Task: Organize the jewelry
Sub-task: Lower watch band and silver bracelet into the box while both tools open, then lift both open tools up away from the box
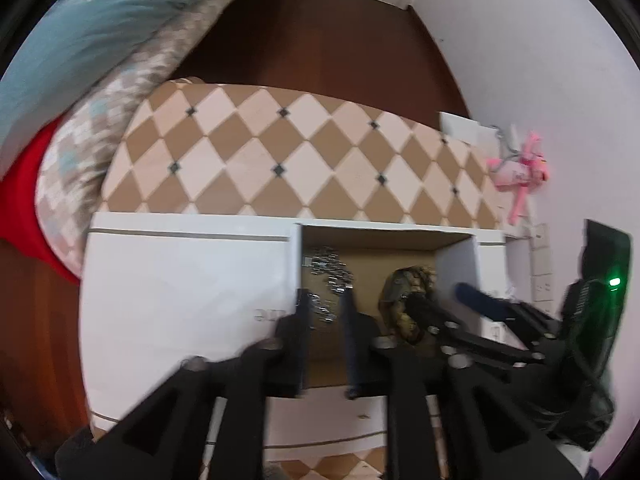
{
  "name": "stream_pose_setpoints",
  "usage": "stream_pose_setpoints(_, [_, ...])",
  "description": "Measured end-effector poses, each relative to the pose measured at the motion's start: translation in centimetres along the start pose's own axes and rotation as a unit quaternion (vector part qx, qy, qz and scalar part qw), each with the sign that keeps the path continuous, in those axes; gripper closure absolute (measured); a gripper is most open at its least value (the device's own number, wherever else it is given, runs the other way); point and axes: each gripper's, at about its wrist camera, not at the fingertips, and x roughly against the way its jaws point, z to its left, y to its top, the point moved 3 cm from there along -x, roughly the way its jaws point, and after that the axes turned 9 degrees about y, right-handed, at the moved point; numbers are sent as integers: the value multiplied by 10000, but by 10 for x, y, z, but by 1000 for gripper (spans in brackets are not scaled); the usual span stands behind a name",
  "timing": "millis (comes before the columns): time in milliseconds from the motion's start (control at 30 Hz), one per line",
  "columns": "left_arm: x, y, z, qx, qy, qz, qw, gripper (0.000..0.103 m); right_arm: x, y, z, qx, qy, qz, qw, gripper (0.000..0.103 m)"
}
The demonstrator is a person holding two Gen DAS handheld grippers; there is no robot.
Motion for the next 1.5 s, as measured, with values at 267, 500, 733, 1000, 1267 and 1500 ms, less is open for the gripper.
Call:
stream_pose_setpoints(267, [6,-10,20,61,765,-480,9959,26,30,0,-5,107,-421,-396,9983,23])
stream_pose_setpoints(500, [5,-33,22,57,1049,-724,9918,0,58,-23,-10,325,-1512,-739,9852,0])
stream_pose_setpoints(733, [-6,-52,12,-61,1060,-665,9921,0,52,-48,-16,367,-1755,-674,9815,0])
stream_pose_setpoints(1000, [6,-64,6,-78,1069,-769,9913,0,60,-61,-12,309,-1612,-748,9836,0])
stream_pose_setpoints(1267, [44,-81,0,-84,1051,-1035,9890,0,103,-81,2,314,-1602,-1210,9791,0])
stream_pose_setpoints(1500, [86,-96,-7,-113,957,-1370,9859,0,148,-95,18,350,-1598,-1608,9733,0])
